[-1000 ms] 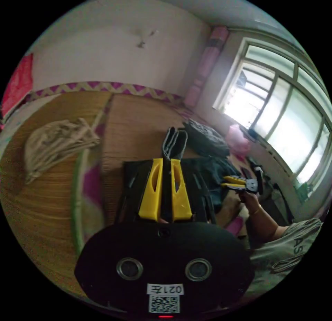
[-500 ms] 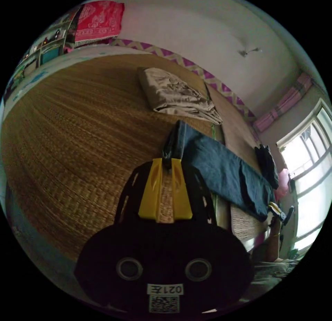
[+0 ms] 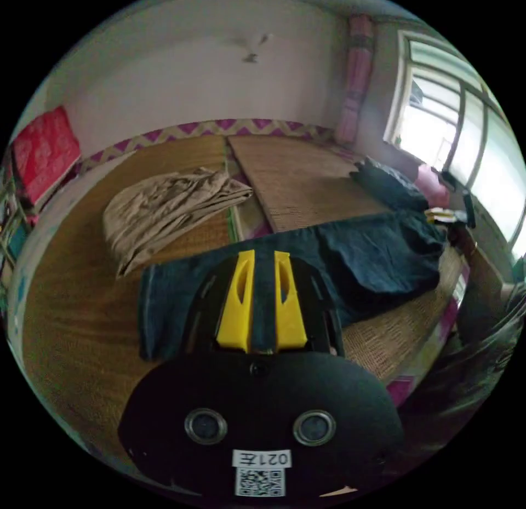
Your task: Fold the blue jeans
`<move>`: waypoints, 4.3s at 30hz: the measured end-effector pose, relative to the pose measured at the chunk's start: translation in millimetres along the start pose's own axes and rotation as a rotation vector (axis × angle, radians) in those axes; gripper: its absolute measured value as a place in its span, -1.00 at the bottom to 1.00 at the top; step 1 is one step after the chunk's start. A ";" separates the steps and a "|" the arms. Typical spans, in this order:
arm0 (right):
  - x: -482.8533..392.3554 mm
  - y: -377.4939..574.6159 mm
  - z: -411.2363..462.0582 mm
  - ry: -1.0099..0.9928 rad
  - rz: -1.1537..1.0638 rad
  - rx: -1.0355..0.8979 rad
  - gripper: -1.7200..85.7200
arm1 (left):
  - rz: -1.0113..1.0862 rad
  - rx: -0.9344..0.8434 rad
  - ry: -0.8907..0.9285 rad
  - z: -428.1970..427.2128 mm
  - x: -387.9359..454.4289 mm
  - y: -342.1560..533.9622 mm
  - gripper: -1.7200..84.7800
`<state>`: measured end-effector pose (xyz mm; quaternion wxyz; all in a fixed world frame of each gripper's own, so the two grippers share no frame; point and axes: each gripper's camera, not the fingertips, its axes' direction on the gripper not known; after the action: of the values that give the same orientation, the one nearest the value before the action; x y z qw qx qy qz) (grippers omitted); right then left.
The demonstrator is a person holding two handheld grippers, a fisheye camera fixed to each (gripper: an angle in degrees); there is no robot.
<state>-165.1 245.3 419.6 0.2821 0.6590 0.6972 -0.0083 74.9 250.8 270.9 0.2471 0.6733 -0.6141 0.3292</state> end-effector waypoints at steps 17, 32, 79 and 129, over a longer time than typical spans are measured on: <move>55.6 -54.4 14.3 -0.176 -0.368 -0.262 -0.98 | 0.298 -0.247 0.129 37.9 -0.3 -39.3 -0.96; -45.0 106.5 -284.0 -0.244 -0.442 0.180 -0.98 | 0.410 0.283 0.302 -265.7 45.6 104.9 -0.98; -82.0 235.4 -222.8 0.167 0.172 0.075 -0.83 | -0.306 0.148 -0.043 -361.3 -2.2 303.0 -0.95; 115.2 296.2 -377.1 -0.301 1.148 0.305 -0.75 | -1.045 0.218 0.178 -398.0 -154.2 383.1 -0.81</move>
<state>-32.6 534.1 796.8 0.2396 0.9539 0.1742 -0.0477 -364.4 599.3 391.5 0.3578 0.8804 -0.1364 0.2798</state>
